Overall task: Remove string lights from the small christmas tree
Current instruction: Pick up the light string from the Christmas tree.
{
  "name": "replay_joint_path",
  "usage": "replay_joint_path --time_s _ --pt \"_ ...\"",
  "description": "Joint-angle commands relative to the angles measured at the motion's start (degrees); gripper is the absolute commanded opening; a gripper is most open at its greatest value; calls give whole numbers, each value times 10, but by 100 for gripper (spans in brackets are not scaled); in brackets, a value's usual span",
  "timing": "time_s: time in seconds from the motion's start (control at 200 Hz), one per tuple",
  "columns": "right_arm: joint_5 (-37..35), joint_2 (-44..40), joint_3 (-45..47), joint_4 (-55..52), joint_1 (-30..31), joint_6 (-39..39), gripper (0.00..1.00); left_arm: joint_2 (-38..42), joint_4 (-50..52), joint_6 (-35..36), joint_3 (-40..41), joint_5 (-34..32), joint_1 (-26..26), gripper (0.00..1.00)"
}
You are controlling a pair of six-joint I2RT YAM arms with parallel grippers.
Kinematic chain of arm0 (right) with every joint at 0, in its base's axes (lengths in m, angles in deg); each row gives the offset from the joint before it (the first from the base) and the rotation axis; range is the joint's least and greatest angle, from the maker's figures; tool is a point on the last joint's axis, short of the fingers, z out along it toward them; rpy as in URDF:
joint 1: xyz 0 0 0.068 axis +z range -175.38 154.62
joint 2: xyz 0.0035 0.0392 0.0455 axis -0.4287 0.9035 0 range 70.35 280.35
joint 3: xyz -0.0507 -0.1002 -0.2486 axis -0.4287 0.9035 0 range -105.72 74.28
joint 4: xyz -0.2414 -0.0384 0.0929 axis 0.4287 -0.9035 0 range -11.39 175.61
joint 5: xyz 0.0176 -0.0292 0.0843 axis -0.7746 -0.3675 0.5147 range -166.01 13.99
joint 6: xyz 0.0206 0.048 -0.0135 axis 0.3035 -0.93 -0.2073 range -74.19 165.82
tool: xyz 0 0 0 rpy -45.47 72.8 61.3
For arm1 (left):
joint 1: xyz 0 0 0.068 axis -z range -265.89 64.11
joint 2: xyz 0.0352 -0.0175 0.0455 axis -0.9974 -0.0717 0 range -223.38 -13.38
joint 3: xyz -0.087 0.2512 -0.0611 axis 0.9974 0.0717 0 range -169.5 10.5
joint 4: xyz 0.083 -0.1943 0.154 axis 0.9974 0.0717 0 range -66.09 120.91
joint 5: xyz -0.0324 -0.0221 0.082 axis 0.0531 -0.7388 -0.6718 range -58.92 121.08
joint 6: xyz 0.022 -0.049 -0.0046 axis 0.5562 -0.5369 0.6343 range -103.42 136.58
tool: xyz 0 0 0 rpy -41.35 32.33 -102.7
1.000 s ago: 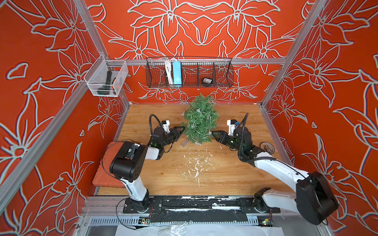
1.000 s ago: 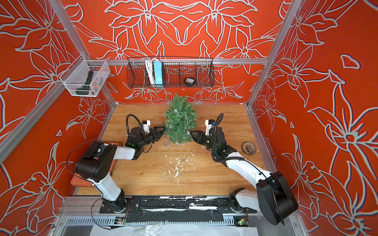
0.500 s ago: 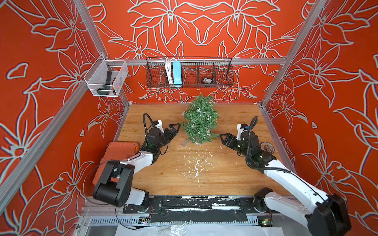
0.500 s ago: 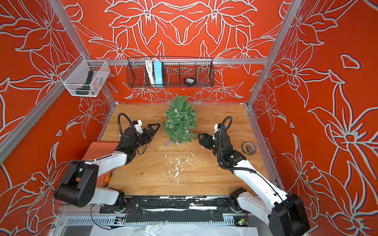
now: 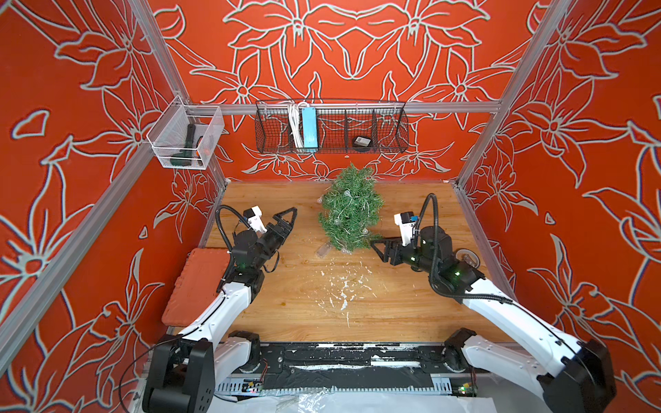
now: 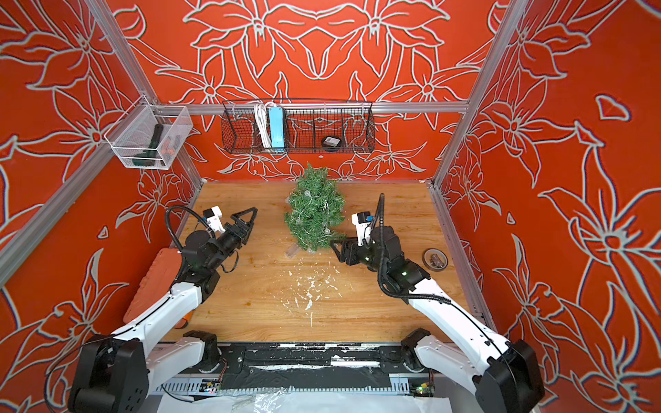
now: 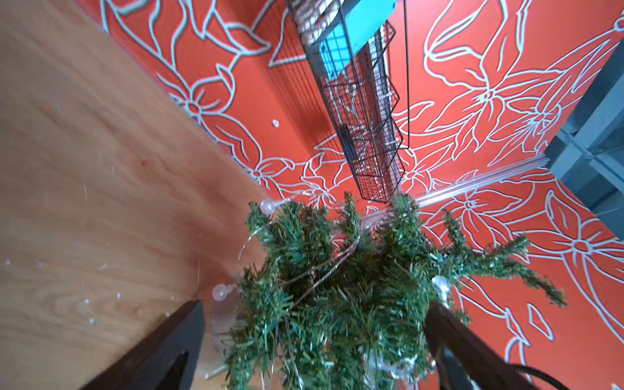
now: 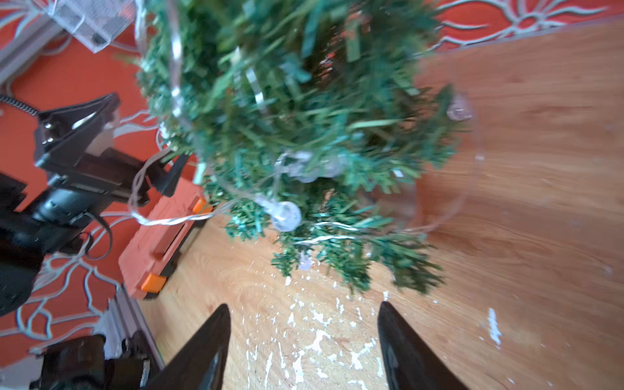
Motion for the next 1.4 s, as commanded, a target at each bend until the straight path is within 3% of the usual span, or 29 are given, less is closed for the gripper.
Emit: replay_joint_path --time_s 0.0,0.08,0.345,0.52,0.796,1.396 --pt "-10 14 -35 12 18 49 64 0 -29 6 -23 80 -3 87" --pt "-21 24 -44 15 26 59 58 4 23 43 -46 89 -2 83" --pt "-62 61 -63 45 35 69 43 12 55 80 -60 105 -2 78" --pt "-94 86 -72 57 35 74 52 6 49 77 -61 119 -2 77" --pt "-79 125 -90 79 35 85 48 0 44 78 -64 134 -2 78" --pt "-76 87 -63 67 35 77 15 -11 54 85 -87 149 12 78"
